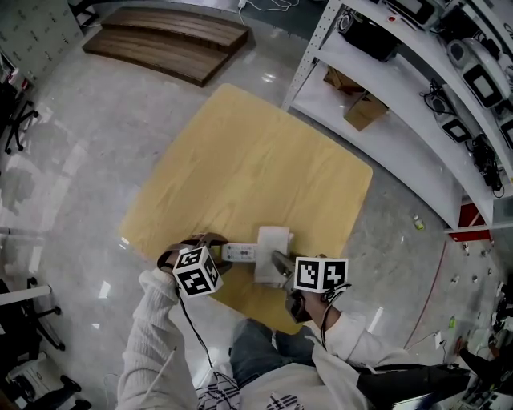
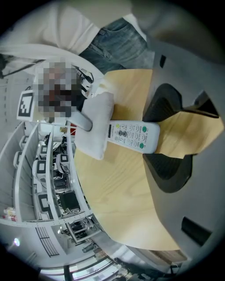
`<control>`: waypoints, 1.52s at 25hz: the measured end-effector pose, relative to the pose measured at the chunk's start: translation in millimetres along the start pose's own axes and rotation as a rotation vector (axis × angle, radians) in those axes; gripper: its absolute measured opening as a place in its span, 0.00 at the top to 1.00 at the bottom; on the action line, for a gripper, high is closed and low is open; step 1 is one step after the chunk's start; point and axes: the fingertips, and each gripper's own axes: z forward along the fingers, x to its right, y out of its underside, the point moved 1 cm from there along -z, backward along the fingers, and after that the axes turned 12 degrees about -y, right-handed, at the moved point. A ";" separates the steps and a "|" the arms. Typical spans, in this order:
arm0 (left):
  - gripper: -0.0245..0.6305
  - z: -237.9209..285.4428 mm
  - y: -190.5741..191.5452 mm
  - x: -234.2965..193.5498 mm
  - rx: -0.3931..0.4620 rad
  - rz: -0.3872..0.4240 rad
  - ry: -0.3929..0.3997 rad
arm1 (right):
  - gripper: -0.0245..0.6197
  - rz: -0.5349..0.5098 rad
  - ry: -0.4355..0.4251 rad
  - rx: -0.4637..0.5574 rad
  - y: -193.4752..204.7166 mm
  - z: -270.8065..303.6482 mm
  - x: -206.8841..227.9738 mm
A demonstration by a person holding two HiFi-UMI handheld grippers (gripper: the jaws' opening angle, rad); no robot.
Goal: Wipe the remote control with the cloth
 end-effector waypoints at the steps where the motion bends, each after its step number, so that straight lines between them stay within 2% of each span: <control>1: 0.62 0.1 0.1 0.0 0.000 -0.001 0.000 | 0.82 0.002 0.021 0.012 -0.6 -8.1 6.3; 3: 0.62 0.8 0.0 -0.3 -0.001 -0.003 -0.002 | 0.82 0.008 0.055 0.040 -2.7 -24.7 15.7; 5: 0.62 1.9 -0.8 -0.7 -0.001 -0.006 -0.007 | 0.82 0.017 0.052 0.071 -6.6 -37.8 14.1; 7: 0.62 2.3 -1.6 -1.4 0.002 -0.009 -0.016 | 0.82 0.017 -0.014 0.090 -12.1 -39.9 -4.9; 9: 0.62 2.1 -1.4 -2.8 0.005 -0.013 -0.026 | 0.82 0.012 -0.120 0.078 -14.9 -26.8 -35.5; 11: 0.62 1.5 -1.4 -4.4 0.006 -0.015 -0.032 | 0.82 -0.003 -0.195 0.026 -11.5 -1.7 -60.3; 13: 0.62 0.5 -1.6 -4.5 0.003 -0.014 -0.032 | 0.82 -0.036 -0.210 -0.042 -3.3 26.1 -71.9; 16: 0.62 1.0 -4.0 -2.8 -0.003 -0.015 -0.018 | 0.82 -0.065 -0.179 -0.104 8.1 50.6 -70.8; 21: 0.62 2.8 -4.0 -3.0 -0.009 -0.011 -0.005 | 0.82 -0.064 -0.120 -0.077 4.3 50.9 -57.2; 32: 0.62 2.8 -1.8 0.7 -0.020 0.009 0.013 | 0.82 0.010 -0.033 -0.031 6.3 14.7 -14.9; 38: 0.62 3.9 -2.4 -0.7 -0.024 0.008 0.012 | 0.82 0.042 0.079 0.043 1.0 -31.0 20.5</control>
